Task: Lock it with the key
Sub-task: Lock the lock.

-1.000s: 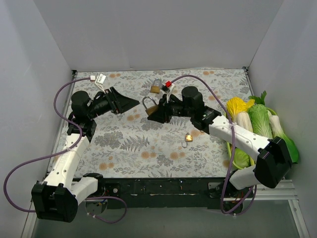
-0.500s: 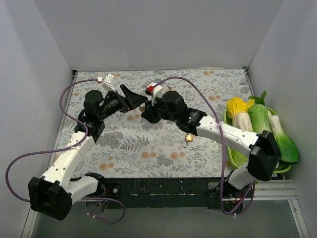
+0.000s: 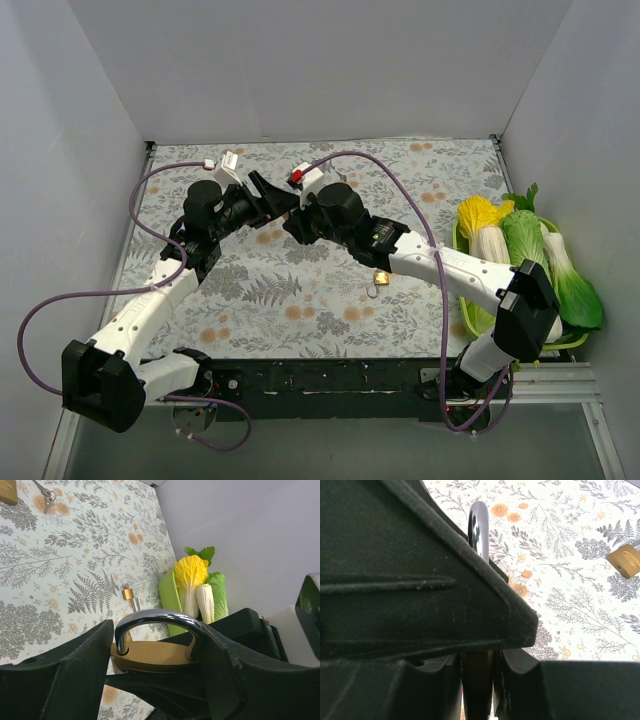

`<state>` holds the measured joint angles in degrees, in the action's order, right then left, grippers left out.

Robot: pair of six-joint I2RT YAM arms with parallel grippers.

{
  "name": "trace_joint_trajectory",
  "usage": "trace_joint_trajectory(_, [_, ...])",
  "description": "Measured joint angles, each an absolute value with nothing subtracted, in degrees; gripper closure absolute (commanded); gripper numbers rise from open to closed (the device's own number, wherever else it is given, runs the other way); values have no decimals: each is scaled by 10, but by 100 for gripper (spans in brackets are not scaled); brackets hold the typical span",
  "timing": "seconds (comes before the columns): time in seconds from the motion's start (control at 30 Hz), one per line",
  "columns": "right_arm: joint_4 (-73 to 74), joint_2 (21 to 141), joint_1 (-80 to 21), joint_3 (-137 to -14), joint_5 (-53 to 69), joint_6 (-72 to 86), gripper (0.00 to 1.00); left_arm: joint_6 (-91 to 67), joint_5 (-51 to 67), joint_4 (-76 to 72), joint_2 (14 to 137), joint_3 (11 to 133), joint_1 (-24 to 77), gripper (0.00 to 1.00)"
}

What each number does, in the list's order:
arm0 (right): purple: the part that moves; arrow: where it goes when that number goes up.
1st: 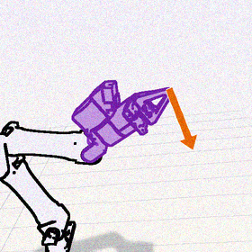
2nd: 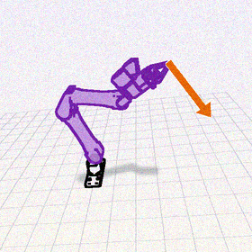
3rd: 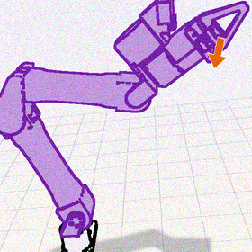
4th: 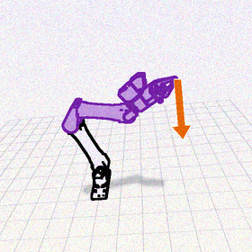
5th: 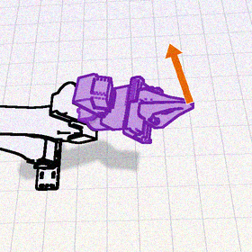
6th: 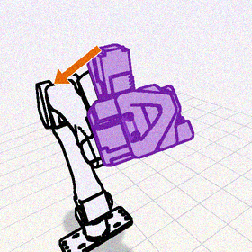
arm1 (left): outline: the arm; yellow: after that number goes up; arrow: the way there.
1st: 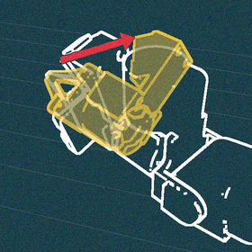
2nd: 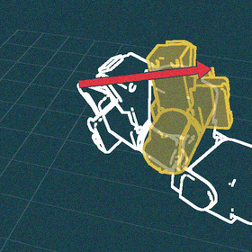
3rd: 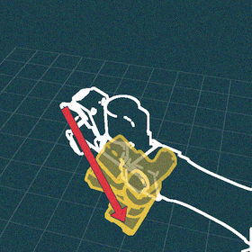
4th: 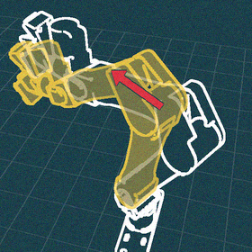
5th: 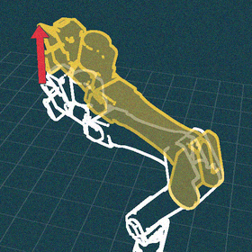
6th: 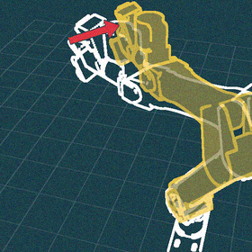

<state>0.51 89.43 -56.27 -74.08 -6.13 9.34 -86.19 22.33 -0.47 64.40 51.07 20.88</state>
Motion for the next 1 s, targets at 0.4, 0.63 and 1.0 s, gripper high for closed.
trace_joint_trajectory(0.4, [12, 896, -560, -742, -50, 108, 56, -859, 216, -7, 643, 509, 214, 100])
trace_joint_trajectory(0.63, [10, 895, -535, -747, 10, 136, 30, -862, 230, 4, 661, 509, 184, 100])
trace_joint_trajectory(1.0, [46, 860, -479, -734, 92, 124, 63, -879, 232, 17, 674, 511, 141, 100])
